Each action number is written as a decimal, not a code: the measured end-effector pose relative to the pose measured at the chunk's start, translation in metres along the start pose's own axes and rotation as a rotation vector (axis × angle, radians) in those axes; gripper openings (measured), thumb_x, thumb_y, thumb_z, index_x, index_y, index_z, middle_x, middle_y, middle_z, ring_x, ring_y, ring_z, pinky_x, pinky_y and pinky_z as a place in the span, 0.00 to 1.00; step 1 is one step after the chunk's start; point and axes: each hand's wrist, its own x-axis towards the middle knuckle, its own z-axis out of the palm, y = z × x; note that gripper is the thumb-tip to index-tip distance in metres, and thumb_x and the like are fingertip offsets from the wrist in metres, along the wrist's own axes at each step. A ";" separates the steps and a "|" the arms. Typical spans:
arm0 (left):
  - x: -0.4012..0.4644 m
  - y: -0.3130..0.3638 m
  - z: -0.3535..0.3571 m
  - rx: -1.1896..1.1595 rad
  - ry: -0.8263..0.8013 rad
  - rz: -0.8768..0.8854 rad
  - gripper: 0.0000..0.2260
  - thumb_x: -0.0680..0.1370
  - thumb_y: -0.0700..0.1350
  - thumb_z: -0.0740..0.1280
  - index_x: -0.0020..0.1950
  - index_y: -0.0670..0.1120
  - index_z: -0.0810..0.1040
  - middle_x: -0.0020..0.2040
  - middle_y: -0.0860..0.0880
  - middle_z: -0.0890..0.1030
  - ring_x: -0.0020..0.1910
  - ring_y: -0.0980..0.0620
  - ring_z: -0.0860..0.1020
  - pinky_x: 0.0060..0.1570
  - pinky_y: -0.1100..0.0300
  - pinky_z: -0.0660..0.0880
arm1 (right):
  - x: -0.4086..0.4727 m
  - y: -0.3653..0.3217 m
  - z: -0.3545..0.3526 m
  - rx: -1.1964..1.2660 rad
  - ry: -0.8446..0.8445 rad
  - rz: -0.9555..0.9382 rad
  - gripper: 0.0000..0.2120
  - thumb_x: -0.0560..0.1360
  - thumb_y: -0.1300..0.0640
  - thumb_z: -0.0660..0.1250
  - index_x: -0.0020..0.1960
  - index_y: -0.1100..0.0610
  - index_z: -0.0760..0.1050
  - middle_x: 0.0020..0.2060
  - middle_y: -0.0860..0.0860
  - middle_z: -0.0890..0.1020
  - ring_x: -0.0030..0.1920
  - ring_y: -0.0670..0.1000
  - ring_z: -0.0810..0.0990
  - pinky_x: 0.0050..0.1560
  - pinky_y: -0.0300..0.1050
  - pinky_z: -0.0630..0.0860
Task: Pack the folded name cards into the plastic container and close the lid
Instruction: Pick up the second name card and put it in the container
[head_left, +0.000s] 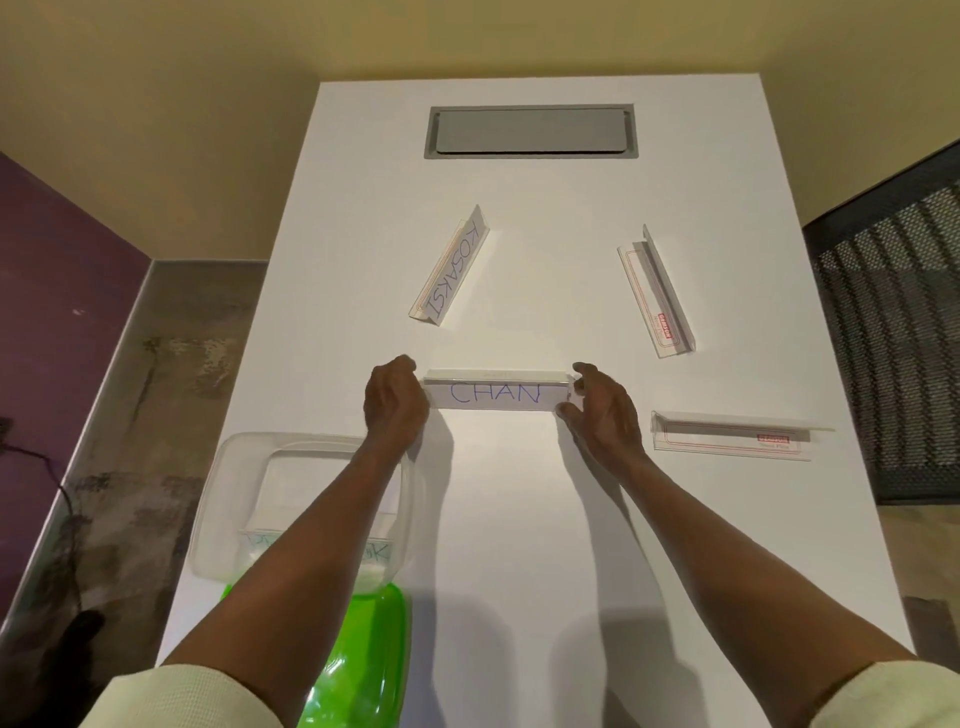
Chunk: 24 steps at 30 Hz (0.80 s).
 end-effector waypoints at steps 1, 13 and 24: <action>0.003 -0.002 0.001 0.016 -0.006 0.052 0.11 0.76 0.35 0.59 0.44 0.50 0.62 0.44 0.46 0.74 0.47 0.46 0.72 0.47 0.58 0.68 | -0.001 0.001 -0.002 -0.073 0.018 -0.059 0.26 0.71 0.54 0.71 0.67 0.51 0.67 0.56 0.48 0.75 0.55 0.48 0.74 0.55 0.45 0.71; 0.009 0.006 0.006 0.437 -0.161 0.474 0.17 0.75 0.35 0.66 0.62 0.47 0.77 0.55 0.39 0.76 0.44 0.47 0.68 0.35 0.69 0.61 | 0.025 -0.009 -0.007 -0.499 -0.046 -0.453 0.28 0.66 0.61 0.76 0.64 0.60 0.73 0.56 0.53 0.82 0.55 0.59 0.76 0.48 0.50 0.67; 0.013 0.001 0.008 0.556 -0.120 0.542 0.09 0.74 0.36 0.68 0.52 0.43 0.83 0.48 0.41 0.80 0.43 0.48 0.72 0.34 0.67 0.63 | 0.031 -0.005 -0.003 -0.533 -0.114 -0.484 0.19 0.68 0.62 0.73 0.58 0.62 0.75 0.48 0.56 0.83 0.53 0.60 0.77 0.47 0.53 0.67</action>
